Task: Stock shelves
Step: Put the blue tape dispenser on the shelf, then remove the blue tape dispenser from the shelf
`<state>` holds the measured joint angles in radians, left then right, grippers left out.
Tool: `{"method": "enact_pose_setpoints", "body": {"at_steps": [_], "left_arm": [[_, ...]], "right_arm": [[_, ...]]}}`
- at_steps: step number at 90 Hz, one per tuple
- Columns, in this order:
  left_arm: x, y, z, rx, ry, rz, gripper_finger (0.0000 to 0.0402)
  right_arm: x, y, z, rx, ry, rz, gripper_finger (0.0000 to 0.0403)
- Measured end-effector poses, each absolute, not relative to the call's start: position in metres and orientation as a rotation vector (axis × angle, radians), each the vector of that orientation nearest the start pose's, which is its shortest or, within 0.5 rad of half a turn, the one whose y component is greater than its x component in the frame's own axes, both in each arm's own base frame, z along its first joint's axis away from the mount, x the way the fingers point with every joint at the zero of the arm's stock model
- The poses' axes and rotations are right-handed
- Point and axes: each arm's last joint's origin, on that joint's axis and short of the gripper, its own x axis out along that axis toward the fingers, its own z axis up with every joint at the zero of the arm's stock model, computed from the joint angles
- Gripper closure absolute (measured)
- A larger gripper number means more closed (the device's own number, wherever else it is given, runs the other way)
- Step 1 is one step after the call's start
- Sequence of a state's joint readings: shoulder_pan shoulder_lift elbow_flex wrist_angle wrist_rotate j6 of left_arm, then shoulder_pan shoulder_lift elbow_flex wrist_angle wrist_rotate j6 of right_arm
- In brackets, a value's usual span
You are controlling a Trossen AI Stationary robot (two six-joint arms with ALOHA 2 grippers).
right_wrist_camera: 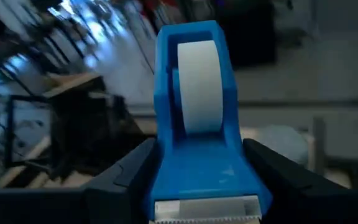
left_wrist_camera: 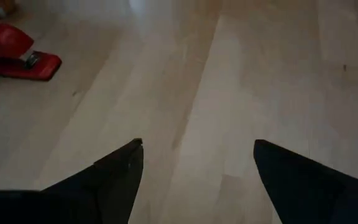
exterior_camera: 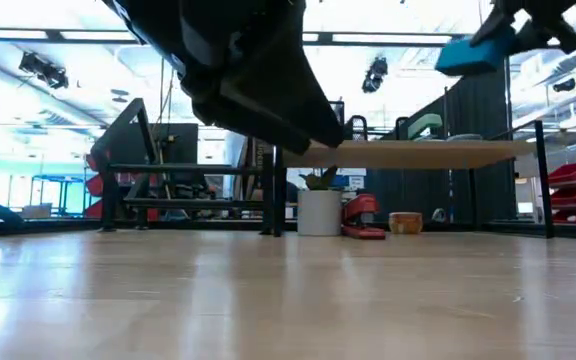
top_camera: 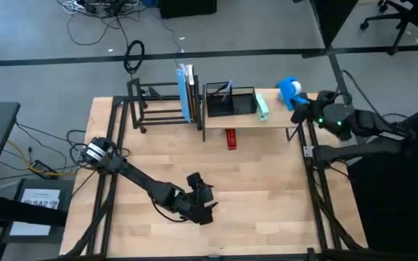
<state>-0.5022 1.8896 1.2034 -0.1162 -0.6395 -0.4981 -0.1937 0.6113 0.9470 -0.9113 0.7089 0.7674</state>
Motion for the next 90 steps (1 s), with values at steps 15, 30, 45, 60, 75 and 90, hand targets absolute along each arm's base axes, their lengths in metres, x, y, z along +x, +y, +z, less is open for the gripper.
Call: {"method": "enact_pose_setpoints", "body": {"at_steps": [15,30,45,60,75,90], "left_arm": [[0.354,-0.173,0.18,-0.044,0.615,0.297,0.0117],[0.355,-0.173,0.181,-0.055,0.596,0.299,0.0117],[0.357,-0.174,0.183,-0.059,0.579,0.291,0.0117],[0.357,-0.174,0.183,-0.045,0.581,0.286,0.0117],[0.357,-0.174,0.183,-0.044,0.581,0.286,0.0117],[0.357,-0.174,0.183,-0.045,0.583,0.283,0.0117]], "right_arm": [[0.11,-0.059,0.324,0.615,0.488,-1.106,0.0232],[0.131,-0.077,0.31,0.617,0.595,-1.197,0.0232],[0.151,-0.086,0.301,0.649,0.614,-1.187,0.0232],[0.163,-0.091,0.295,0.67,0.641,-1.16,0.0232],[0.165,-0.09,0.294,0.677,0.668,-1.111,0.0143],[0.157,-0.086,0.3,0.66,0.649,-1.085,0.003]]}}
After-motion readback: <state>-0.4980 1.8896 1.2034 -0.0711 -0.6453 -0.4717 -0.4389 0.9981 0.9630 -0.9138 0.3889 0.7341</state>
